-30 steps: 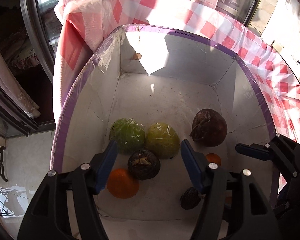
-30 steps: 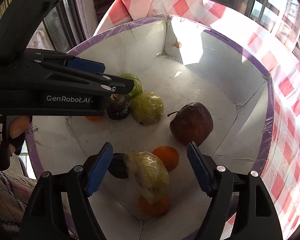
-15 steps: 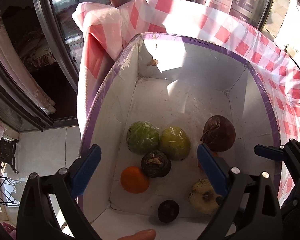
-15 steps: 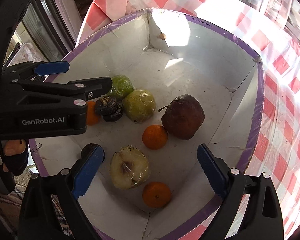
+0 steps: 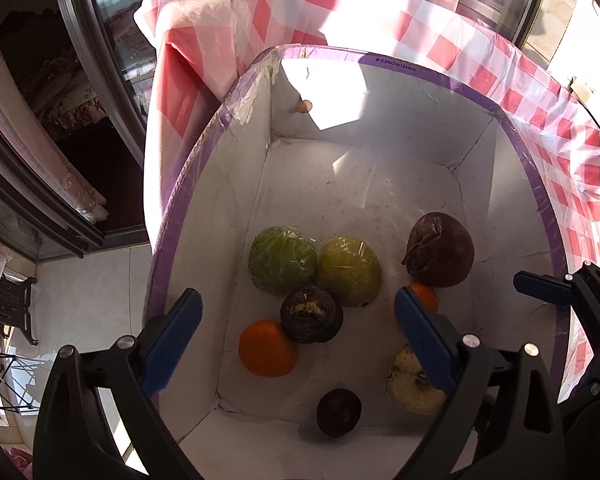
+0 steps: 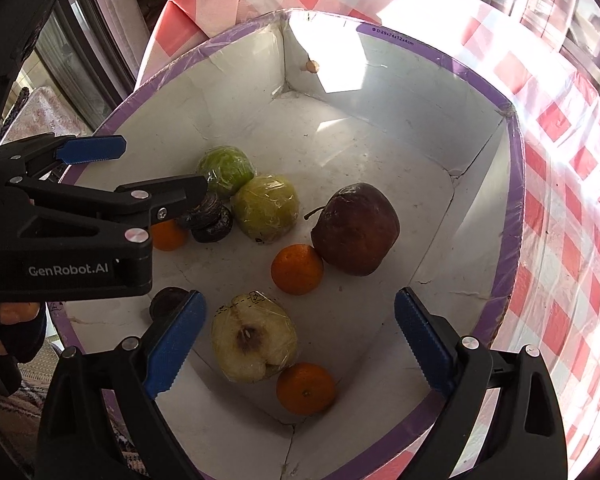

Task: Organize fruits

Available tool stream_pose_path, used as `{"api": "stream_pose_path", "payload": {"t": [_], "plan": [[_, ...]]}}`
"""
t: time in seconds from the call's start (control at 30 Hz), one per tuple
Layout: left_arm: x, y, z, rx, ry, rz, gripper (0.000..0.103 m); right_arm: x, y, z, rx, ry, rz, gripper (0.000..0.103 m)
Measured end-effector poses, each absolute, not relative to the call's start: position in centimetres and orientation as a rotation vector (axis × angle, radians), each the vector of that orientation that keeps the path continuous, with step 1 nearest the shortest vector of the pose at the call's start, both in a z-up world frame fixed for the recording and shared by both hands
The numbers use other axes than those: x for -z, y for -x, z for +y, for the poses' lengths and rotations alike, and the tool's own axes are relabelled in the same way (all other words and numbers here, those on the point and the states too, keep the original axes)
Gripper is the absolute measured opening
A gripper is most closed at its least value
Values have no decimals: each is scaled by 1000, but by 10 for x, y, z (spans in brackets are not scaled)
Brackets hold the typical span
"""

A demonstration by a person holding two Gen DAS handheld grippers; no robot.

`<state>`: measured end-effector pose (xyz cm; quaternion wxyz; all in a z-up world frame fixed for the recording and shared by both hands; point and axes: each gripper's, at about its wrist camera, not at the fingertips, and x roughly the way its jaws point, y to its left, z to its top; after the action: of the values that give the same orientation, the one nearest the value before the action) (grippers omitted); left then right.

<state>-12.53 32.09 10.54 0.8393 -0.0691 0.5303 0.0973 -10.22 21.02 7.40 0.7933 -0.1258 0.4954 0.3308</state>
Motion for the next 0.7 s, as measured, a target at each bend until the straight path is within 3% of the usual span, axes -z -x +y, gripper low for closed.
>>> {"api": "stream_pose_path", "payload": {"t": [0.7], "plan": [[-104, 124, 318, -200, 135, 1122, 97, -73, 103, 209, -714, 274, 1061, 92]]}}
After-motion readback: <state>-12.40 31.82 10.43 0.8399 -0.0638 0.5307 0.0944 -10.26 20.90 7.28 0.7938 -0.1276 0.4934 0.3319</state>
